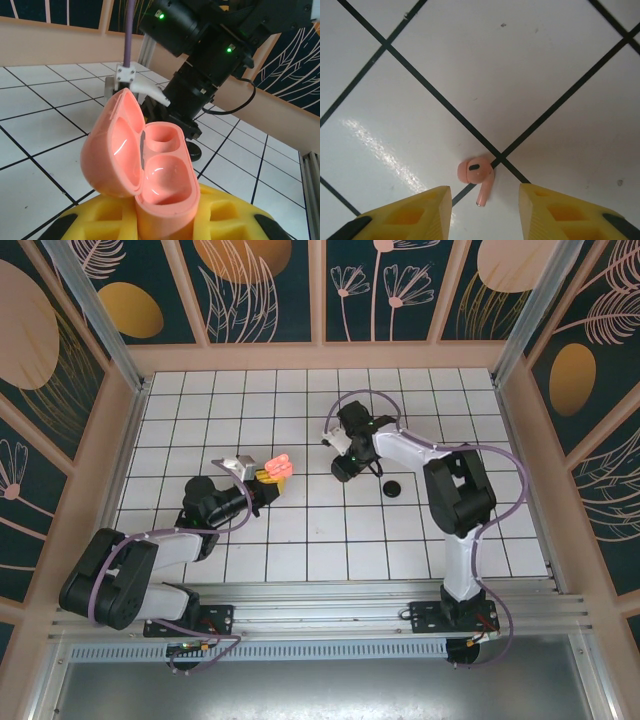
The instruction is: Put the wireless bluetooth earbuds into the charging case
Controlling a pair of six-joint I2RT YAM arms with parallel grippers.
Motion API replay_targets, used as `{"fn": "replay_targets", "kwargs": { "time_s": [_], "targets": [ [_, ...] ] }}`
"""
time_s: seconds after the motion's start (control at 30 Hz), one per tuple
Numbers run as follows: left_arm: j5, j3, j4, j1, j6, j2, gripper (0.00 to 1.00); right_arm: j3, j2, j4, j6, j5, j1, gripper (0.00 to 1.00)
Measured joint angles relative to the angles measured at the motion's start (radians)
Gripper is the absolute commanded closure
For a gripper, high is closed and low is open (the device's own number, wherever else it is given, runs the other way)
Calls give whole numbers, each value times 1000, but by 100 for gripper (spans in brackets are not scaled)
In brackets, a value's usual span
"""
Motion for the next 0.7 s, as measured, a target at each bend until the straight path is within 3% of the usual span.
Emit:
{"fn": "replay_targets", "kwargs": {
  "time_s": [0.7],
  "targets": [
    [1, 0, 2, 7, -6, 0, 86, 79, 109, -80, -6, 39, 21, 60]
  ]
}}
